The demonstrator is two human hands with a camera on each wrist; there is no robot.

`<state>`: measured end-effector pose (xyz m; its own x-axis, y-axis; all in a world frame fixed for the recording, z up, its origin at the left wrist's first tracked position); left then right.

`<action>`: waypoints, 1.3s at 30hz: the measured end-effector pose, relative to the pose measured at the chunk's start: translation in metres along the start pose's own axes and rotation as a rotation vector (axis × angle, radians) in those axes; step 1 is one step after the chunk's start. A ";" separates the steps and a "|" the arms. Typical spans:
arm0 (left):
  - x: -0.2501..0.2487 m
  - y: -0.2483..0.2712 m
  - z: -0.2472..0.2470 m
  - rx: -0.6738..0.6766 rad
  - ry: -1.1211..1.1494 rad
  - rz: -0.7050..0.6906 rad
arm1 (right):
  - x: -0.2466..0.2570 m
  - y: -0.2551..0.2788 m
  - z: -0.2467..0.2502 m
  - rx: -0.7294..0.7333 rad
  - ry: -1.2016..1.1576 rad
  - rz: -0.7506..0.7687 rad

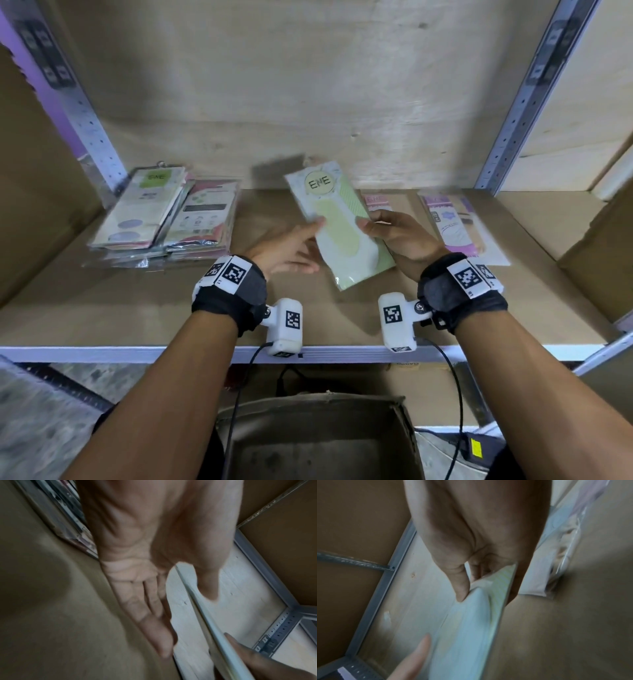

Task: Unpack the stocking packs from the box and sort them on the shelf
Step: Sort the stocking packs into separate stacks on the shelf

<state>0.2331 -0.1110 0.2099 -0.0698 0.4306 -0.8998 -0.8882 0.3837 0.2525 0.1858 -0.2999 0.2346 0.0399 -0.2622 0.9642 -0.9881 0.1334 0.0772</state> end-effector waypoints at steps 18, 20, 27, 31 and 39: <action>0.014 -0.018 0.014 -0.185 -0.087 0.075 | -0.020 -0.028 0.016 -0.172 0.521 -0.130; 0.016 -0.017 0.010 -0.146 -0.075 0.122 | -0.021 -0.028 0.019 -0.205 0.552 -0.167; 0.016 -0.017 0.005 -0.118 -0.098 0.167 | -0.021 -0.029 0.015 -0.212 0.597 -0.176; 0.012 -0.023 0.004 -0.130 -0.122 0.164 | -0.018 -0.031 0.010 -0.197 0.638 -0.135; 0.005 -0.035 0.011 -0.160 -0.155 0.143 | -0.015 -0.033 0.005 -0.156 0.669 -0.122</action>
<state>0.2690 -0.1131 0.2004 -0.1400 0.5958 -0.7908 -0.9358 0.1814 0.3023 0.2168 -0.3055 0.2160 0.2821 0.3542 0.8916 -0.9398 0.2889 0.1826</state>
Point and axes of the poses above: each hand's wrist, its own y-axis away from the middle knuckle, its own z-axis out of the back of the hand, x = y × z, the point moved 8 cm from there along -y, towards the middle knuckle, and after that the axes turned 13 degrees about -y, right-handed, at the moved point
